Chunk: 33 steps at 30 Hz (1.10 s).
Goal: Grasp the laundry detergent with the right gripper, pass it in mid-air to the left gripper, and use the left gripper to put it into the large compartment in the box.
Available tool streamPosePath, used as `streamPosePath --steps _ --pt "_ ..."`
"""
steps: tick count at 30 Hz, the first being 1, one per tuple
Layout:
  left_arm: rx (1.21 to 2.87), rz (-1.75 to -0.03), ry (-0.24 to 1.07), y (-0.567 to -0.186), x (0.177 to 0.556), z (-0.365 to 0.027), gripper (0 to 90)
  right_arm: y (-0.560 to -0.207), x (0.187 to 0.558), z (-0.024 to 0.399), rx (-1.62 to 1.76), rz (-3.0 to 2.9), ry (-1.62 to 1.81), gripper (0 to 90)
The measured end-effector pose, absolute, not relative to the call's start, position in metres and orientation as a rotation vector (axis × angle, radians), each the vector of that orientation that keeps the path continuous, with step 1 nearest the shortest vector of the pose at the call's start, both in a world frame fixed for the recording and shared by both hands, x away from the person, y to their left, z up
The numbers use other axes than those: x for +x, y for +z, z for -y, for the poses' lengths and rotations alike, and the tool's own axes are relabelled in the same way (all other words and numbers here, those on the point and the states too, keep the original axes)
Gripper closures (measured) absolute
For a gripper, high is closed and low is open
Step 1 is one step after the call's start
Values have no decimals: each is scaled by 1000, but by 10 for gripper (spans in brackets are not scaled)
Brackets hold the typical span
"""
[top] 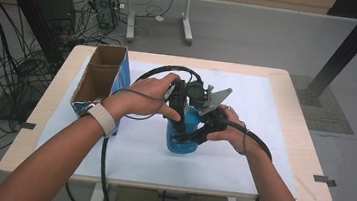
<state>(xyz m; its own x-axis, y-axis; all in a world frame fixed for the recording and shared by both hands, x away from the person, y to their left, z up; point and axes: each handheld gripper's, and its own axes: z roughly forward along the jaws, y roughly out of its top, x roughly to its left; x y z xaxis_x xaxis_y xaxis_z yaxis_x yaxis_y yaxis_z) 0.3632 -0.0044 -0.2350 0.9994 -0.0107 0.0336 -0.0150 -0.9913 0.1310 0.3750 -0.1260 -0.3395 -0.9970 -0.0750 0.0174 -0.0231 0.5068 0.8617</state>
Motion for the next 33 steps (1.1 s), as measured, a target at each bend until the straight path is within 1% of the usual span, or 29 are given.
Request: streamPosePath --steps 33 --pt "3005 22 50 -233 362 3 375 -337 374 125 94 2684 -1535 429"
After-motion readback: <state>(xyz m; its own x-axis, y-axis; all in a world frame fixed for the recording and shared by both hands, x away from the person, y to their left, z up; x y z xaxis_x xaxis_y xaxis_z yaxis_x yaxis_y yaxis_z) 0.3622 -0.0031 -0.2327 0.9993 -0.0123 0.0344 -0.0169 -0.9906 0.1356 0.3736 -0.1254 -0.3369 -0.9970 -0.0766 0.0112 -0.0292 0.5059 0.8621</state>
